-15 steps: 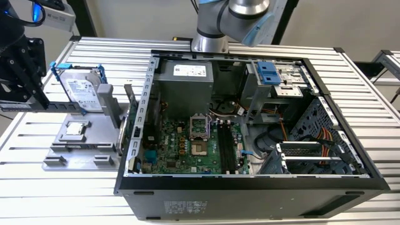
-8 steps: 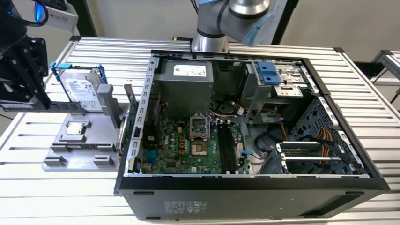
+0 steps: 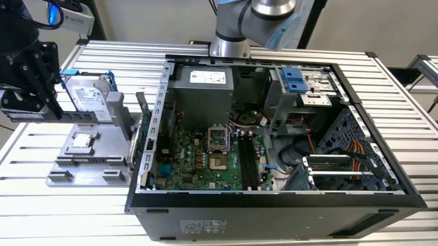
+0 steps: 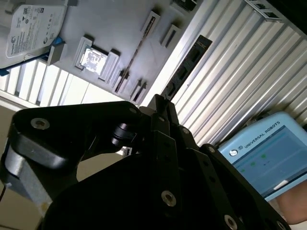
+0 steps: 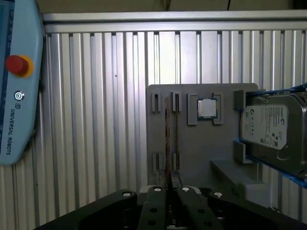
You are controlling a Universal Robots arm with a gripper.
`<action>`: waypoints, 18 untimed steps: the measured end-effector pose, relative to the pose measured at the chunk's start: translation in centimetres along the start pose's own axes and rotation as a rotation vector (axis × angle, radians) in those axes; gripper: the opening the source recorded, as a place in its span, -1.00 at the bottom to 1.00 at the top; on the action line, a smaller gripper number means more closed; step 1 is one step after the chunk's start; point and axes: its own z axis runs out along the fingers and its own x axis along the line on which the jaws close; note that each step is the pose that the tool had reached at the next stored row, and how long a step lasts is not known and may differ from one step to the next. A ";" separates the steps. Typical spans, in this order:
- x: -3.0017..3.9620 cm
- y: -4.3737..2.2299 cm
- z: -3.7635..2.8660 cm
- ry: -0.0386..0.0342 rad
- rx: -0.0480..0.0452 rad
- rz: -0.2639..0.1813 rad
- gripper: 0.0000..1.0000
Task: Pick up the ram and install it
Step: 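Pick up the ram and move it above insertion slot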
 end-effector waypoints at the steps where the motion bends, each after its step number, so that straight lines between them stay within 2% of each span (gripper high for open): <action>1: 0.00 -0.13 0.00 0.0000 0.0000 0.000 -1.00; 18: -0.08 -2.64 -0.03 0.0001 -0.0029 0.000 -1.00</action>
